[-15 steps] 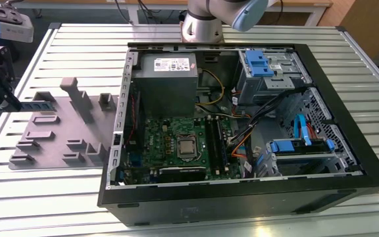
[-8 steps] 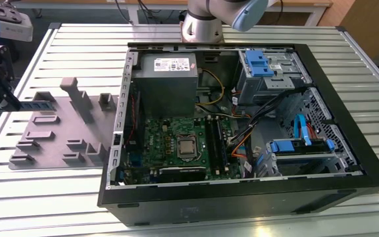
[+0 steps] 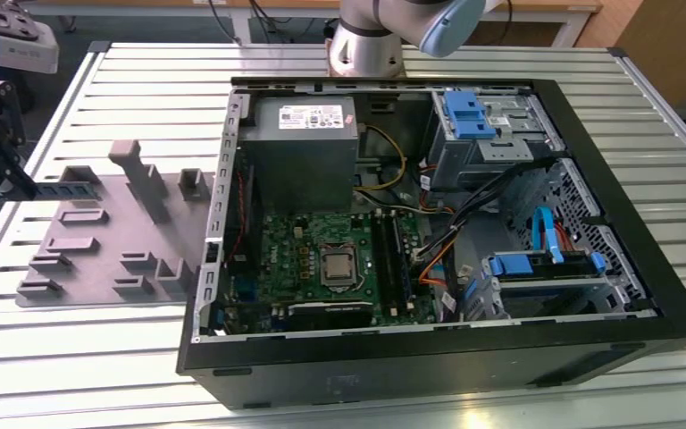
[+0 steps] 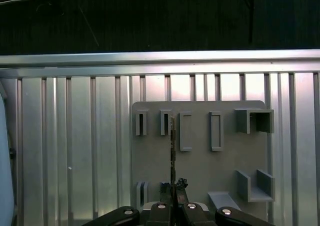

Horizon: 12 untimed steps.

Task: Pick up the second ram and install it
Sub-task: 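Pick up the second ram and move it above second insertion slot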

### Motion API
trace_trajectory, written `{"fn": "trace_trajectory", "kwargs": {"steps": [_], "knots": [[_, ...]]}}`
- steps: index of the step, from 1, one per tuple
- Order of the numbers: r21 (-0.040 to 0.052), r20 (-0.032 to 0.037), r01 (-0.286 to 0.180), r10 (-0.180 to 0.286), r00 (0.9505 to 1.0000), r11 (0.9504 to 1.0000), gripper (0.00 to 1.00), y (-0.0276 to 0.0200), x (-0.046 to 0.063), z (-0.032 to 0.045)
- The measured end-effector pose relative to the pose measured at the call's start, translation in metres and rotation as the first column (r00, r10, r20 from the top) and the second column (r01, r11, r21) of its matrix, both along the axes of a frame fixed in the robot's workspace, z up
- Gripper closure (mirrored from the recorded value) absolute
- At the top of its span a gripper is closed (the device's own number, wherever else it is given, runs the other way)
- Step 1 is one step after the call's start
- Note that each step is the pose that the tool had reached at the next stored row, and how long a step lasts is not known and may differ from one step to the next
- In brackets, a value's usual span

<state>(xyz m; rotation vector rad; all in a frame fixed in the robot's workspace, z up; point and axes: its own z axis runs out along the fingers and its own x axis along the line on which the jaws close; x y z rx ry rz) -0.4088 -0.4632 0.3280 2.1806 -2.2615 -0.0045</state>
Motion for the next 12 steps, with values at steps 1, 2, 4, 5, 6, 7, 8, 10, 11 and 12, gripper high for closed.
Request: {"fn": "trace_trajectory", "kwargs": {"steps": [1, 2, 4, 5, 6, 7, 8, 10, 11, 12], "knots": [[0.0000, 0.0000, 0.000, 0.000, 1.0000, 1.0000, 0.86, 0.0000, 0.0000, 0.0001], [0.0000, 0.0001, 0.000, 0.000, 1.0000, 1.0000, 0.86, 0.0000, 0.0000, 0.0002], [0.0000, 0.0000, 0.000, 0.000, 1.0000, 1.0000, 0.86, 0.0000, 0.0000, 0.0005], [0.0000, 0.0001, 0.000, 0.000, 1.0000, 1.0000, 0.86, 0.0000, 0.0000, 0.0006], [0.0000, 0.0000, 0.000, 0.000, 1.0000, 1.0000, 0.86, 0.0000, 0.0000, 0.0007], [-0.0001, -0.0001, 0.000, 0.000, 1.0000, 1.0000, 0.86, 0.0000, 0.0000, 0.0011], [-0.0002, -0.0003, 0.000, 0.000, 1.0000, 1.0000, 0.86, 0.0000, 0.0000, 0.0017], [-0.0002, -0.0002, 0.000, 0.000, 1.0000, 1.0000, 0.86, 0.0000, 0.0000, 0.0032], [-0.0001, -0.0001, 0.000, 0.000, 1.0000, 1.0000, 0.86, 0.0000, 0.0000, 0.0043], [0.0000, 0.0000, 0.000, 0.000, 1.0000, 1.0000, 0.86, 0.0000, 0.0000, 0.0054]]}}
